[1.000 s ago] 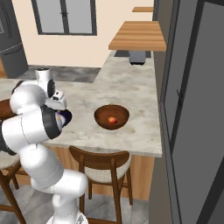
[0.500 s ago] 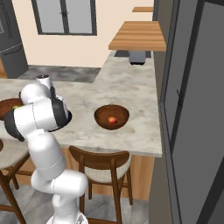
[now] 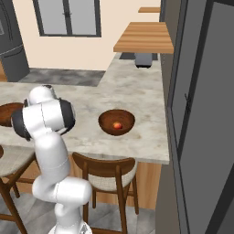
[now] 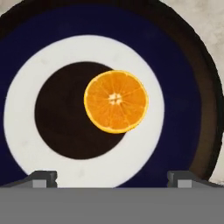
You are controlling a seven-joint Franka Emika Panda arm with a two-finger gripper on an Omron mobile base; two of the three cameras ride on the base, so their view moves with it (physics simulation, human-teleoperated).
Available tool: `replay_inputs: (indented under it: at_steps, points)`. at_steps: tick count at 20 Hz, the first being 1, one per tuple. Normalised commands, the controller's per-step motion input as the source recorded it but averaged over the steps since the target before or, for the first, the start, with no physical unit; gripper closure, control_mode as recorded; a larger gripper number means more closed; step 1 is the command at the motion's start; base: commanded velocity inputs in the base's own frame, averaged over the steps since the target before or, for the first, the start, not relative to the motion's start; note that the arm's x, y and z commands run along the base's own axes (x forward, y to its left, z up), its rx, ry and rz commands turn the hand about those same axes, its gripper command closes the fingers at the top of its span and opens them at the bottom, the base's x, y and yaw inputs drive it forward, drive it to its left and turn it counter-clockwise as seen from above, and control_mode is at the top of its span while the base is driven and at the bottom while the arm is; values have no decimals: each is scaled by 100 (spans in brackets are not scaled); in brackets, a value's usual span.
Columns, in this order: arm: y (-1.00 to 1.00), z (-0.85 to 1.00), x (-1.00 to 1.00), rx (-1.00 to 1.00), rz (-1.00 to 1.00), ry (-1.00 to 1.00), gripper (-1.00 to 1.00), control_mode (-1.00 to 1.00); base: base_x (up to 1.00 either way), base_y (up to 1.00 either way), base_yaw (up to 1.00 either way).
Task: Take the fruits from the plate on the dining counter and place two fruits in each bowl.
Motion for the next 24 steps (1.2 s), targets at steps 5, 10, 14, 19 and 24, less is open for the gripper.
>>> replay_inputs:
  at_steps: [5, 10, 14, 19, 24]
  points:
    - [0, 0, 25, 2, 0, 0, -100, -100, 0, 0, 0]
    - [0, -12, 14, 1, 0, 6, -100, -100, 0, 0, 0]
    - [0, -32, 17, 0, 0, 2, -100, -100, 0, 0, 0]
    - [2, -25, 21, 0, 0, 6, -100, -100, 0, 0, 0]
    - [8, -13, 18, 0, 0, 1, -100, -100, 0, 0, 0]
